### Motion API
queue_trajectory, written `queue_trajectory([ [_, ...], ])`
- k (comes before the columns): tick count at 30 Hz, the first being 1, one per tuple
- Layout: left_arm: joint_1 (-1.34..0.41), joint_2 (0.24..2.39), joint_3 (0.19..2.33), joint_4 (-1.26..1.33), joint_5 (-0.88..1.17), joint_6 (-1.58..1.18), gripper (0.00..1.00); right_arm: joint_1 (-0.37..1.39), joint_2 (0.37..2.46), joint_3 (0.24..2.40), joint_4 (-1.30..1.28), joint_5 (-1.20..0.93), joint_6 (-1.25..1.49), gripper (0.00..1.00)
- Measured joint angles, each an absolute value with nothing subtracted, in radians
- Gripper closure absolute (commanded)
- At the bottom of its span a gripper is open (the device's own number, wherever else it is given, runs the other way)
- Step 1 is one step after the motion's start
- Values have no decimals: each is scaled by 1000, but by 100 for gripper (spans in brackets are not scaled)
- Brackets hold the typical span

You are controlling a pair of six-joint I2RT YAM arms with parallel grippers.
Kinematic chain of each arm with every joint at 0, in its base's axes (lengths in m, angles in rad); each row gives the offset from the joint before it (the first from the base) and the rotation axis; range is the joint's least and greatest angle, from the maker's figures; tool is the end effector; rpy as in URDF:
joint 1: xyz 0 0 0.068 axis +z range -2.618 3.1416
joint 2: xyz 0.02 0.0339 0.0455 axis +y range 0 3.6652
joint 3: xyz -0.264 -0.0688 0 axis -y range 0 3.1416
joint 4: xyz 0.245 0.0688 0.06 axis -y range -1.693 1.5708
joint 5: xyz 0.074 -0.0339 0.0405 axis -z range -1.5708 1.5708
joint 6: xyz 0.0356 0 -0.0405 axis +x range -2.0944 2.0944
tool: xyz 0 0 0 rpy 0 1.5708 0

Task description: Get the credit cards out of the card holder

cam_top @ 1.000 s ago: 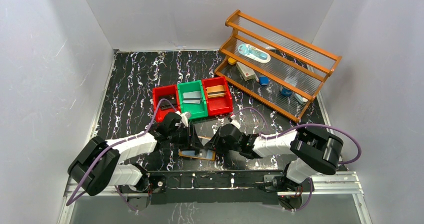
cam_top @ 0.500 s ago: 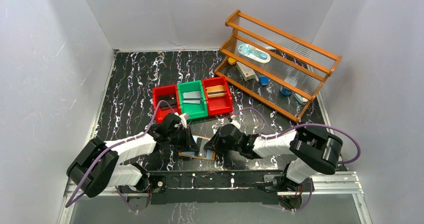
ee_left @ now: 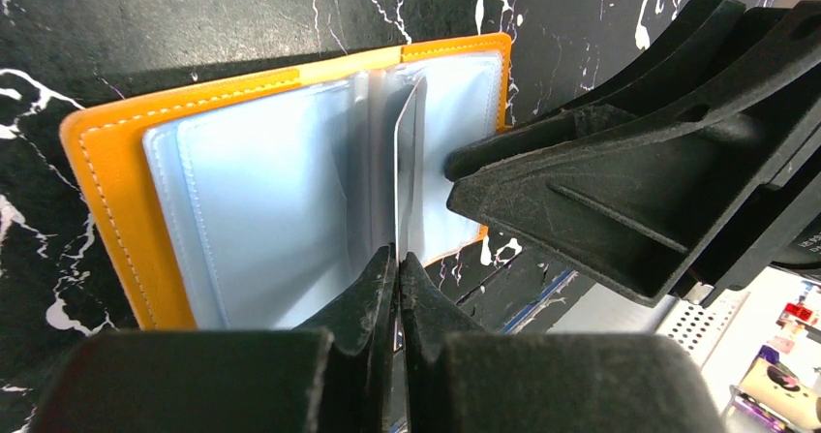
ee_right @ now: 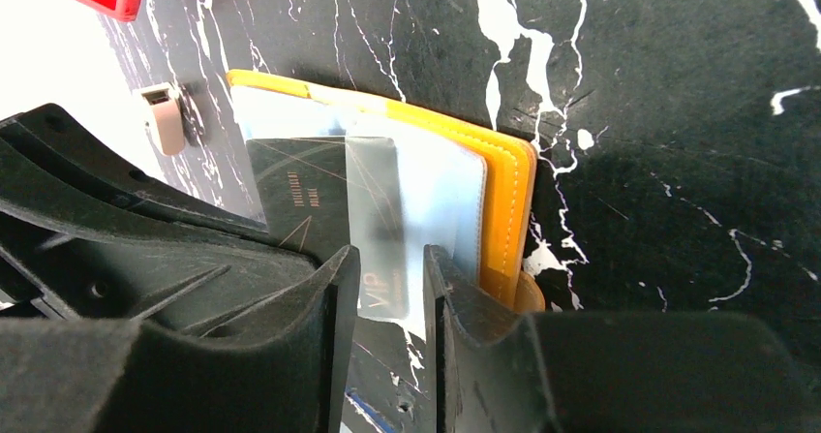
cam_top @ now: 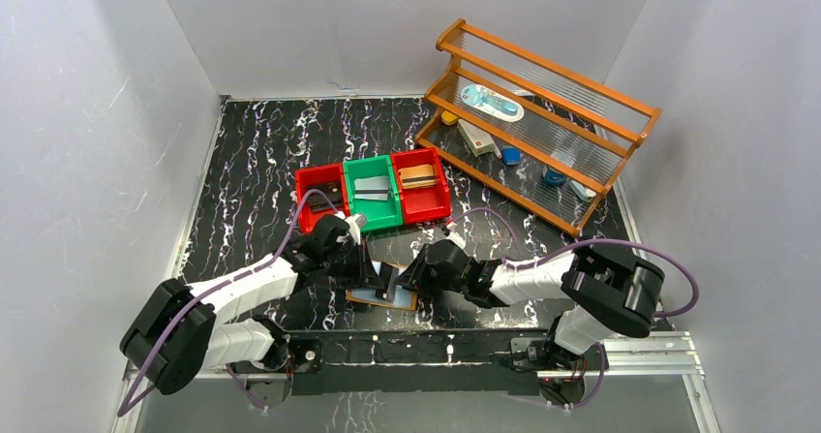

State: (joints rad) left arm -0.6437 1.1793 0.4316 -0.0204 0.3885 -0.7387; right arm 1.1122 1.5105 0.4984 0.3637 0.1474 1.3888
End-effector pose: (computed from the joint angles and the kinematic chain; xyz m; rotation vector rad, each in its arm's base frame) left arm 0.1652 -0.1408 0.1606 0.0916 2.5567 -1.0761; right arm 0.1250 0.2415 0.1351 0.4343 2.4570 1.1181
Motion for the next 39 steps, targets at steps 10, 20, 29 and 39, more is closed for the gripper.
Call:
queue_trajectory([
  [10,-643,1113,604,-271,205,-588,100,1112,1458,480,349,143,1333,47],
  [20,-643,1040,822,-382,-62,-67,100,1112,1262,480,206,131,1184,44],
  [29,-643,1036,802,-289,-192,430,100,1112,1195,461,175,159,1185,43],
  [39,-519,1110,727,-107,-295,837,100,1112,1184,460,156,181,1193,42],
])
